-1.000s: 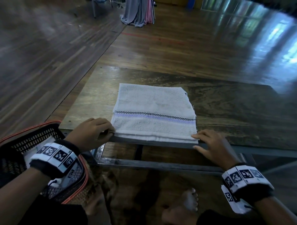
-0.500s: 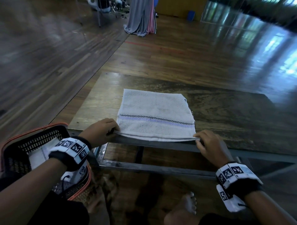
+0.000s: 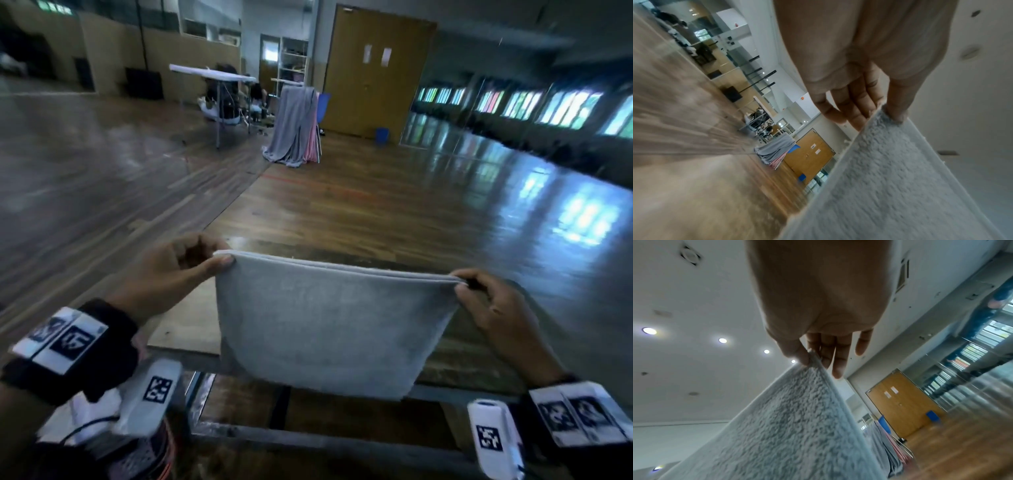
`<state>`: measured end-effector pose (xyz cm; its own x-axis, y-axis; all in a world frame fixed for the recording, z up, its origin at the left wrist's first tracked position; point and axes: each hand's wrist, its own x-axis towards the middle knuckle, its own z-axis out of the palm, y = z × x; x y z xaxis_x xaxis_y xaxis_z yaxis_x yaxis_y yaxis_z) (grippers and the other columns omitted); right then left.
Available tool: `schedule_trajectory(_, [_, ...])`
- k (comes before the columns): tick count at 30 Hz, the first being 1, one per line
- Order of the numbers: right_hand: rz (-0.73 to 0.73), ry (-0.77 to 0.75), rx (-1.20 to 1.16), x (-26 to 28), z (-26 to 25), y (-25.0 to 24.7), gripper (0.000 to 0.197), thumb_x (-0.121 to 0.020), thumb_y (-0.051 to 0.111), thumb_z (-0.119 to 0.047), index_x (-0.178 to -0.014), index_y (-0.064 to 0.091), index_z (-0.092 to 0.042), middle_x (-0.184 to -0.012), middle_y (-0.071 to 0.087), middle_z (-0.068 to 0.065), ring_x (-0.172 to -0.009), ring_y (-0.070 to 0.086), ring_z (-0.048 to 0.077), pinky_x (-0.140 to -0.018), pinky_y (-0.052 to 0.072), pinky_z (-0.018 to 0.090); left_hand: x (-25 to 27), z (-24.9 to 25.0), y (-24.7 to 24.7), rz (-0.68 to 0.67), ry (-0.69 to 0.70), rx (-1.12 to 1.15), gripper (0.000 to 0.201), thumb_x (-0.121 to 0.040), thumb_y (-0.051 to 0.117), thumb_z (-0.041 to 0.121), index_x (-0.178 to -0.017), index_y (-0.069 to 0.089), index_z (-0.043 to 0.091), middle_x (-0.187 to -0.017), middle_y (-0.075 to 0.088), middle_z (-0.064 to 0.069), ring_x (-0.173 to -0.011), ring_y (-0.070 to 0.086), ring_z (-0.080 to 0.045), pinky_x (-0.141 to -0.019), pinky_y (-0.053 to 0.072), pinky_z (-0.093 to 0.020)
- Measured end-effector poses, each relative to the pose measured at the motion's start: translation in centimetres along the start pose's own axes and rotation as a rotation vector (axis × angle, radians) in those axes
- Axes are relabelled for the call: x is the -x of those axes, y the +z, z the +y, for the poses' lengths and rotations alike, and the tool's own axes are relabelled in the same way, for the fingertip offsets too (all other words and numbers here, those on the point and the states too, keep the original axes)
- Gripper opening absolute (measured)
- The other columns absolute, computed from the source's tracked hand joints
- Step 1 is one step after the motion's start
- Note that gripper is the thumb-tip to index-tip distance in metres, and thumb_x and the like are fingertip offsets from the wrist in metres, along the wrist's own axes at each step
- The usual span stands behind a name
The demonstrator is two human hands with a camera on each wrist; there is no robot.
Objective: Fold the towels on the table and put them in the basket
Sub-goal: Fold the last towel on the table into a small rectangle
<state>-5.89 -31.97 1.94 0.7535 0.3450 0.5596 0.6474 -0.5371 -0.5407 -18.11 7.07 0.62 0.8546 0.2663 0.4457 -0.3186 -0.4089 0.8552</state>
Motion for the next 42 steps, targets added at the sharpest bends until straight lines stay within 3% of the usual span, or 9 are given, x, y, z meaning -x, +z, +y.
schedule_trajectory(6, [-0.015, -0.004, 0.016, -5.4, 0.4, -0.5, 0.017, -0.088, 0.057, -0.01, -0.091, 0.062, -0.026, -0.082, 0.061, -0.022, -0.074, 0.055, -0.018, -0.062, 0.037, -0.003, -5.0, 1.4, -1.0, -0.074, 0.068, -0.229, 0.02, -0.081, 0.064, 0.024, -0.09, 0.066, 0.007, -0.083, 0.068, -0.009, -0.073, 0.061, -0.012, -0.068, 0.049, -0.024])
schedule_trajectory(9, [-0.052, 0.027, 0.052, -7.6, 2.2, 1.0, 0.016, -0.088, 0.057, -0.012, -0.091, 0.061, -0.027, -0.08, 0.061, -0.017, -0.073, 0.057, -0.006, -0.061, 0.038, 0.003, -7.1, 0.1, -0.1, -0.044, 0.095, -0.284, 0.013, -0.085, 0.062, 0.023, -0.09, 0.064, 0.011, -0.085, 0.066, -0.006, -0.076, 0.06, -0.016, -0.071, 0.048, -0.028])
schedule_trajectory(16, [0.153, -0.086, 0.179, -6.1, 7.8, 7.5, 0.019, -0.082, 0.052, -0.017, -0.094, 0.065, -0.014, -0.093, 0.067, 0.006, -0.087, 0.061, 0.021, -0.082, 0.045, 0.035, -7.2, -6.6, 3.4, 0.139, 0.246, -0.651, 0.003, -0.086, 0.063, 0.022, -0.088, 0.063, 0.019, -0.082, 0.062, 0.007, -0.074, 0.055, -0.01, -0.061, 0.035, -0.016])
schedule_trajectory(20, [-0.035, -0.161, 0.425, -1.1, 11.6, 11.7, 0.014, -0.072, 0.066, -0.003, -0.083, 0.069, -0.011, -0.083, 0.07, 0.007, -0.078, 0.066, 0.027, -0.075, 0.039, 0.034, -4.2, -11.5, 4.6, -0.188, 0.224, -0.836, 0.006, -0.082, 0.063, 0.014, -0.085, 0.063, 0.019, -0.088, 0.066, 0.001, -0.081, 0.061, -0.021, -0.071, 0.047, -0.034])
schedule_trajectory(26, [-0.479, -0.221, 0.497, 2.4, 14.2, 12.8, 0.022, -0.058, 0.076, -0.008, -0.076, 0.068, -0.016, -0.075, 0.067, 0.002, -0.07, 0.065, 0.027, -0.061, 0.052, 0.037, -0.7, -15.1, 6.4, -0.815, -0.035, -1.034, 0.01, -0.076, 0.059, 0.028, -0.085, 0.06, 0.027, -0.096, 0.063, 0.005, -0.088, 0.059, -0.018, -0.073, 0.045, -0.03])
schedule_trajectory(32, [-0.413, -0.144, 0.33, 3.1, 14.6, 13.6, 0.019, -0.065, 0.074, 0.006, -0.084, 0.071, 0.0, -0.079, 0.067, 0.016, -0.074, 0.065, 0.033, -0.066, 0.051, 0.038, -1.9, -15.4, 6.5, -0.705, 0.046, -1.1, 0.01, -0.084, 0.055, 0.027, -0.091, 0.063, 0.028, -0.099, 0.064, 0.01, -0.089, 0.06, -0.015, -0.075, 0.034, -0.026])
schedule_trajectory(37, [-0.151, -0.196, 0.322, 1.5, 14.3, 12.8, 0.018, -0.068, 0.072, 0.001, -0.086, 0.067, -0.002, -0.081, 0.064, 0.011, -0.076, 0.058, 0.024, -0.069, 0.048, 0.034, -3.1, -14.2, 4.4, -0.329, 0.32, -0.9, 0.007, -0.076, 0.068, 0.016, -0.075, 0.062, 0.02, -0.078, 0.065, 0.006, -0.055, 0.052, -0.015, -0.066, 0.04, -0.025])
schedule_trajectory(39, [-0.213, -0.239, 0.333, 2.1, 14.2, 12.9, 0.017, -0.066, 0.074, 0.0, -0.081, 0.068, -0.004, -0.079, 0.064, 0.01, -0.073, 0.06, 0.024, -0.064, 0.05, 0.037, -2.6, -14.3, 4.0, -0.417, 0.314, -0.902, 0.005, -0.077, 0.067, 0.019, -0.076, 0.062, 0.021, -0.079, 0.065, 0.007, -0.06, 0.055, -0.013, -0.071, 0.042, -0.028])
schedule_trajectory(42, [-0.437, -0.231, 0.307, 3.5, 14.4, 13.7, 0.017, -0.062, 0.078, 0.001, -0.076, 0.07, -0.005, -0.074, 0.066, 0.01, -0.065, 0.062, 0.027, -0.056, 0.053, 0.04, -1.2, -15.5, 4.7, -0.72, 0.11, -0.969, 0.003, -0.081, 0.063, 0.024, -0.082, 0.063, 0.021, -0.087, 0.066, 0.007, -0.069, 0.053, -0.009, -0.068, 0.043, -0.024])
